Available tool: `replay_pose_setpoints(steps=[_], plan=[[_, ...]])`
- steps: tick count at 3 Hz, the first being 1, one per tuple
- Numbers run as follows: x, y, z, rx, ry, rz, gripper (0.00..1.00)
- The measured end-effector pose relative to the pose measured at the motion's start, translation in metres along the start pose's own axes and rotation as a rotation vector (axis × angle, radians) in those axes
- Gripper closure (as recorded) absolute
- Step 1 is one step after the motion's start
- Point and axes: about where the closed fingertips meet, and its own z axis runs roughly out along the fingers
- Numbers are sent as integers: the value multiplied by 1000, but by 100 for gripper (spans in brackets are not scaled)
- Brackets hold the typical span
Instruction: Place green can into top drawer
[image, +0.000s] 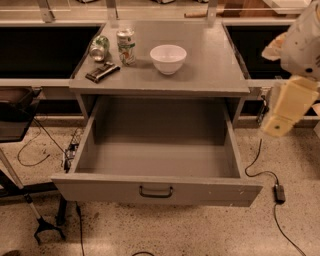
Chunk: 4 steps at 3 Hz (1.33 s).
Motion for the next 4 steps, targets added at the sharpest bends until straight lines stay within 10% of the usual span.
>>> replay_pose_setpoints(steps=[3,4], plan=[[-184,-23,-23,128,-325,35,0],[-184,-23,-24,130,-326,32,0]])
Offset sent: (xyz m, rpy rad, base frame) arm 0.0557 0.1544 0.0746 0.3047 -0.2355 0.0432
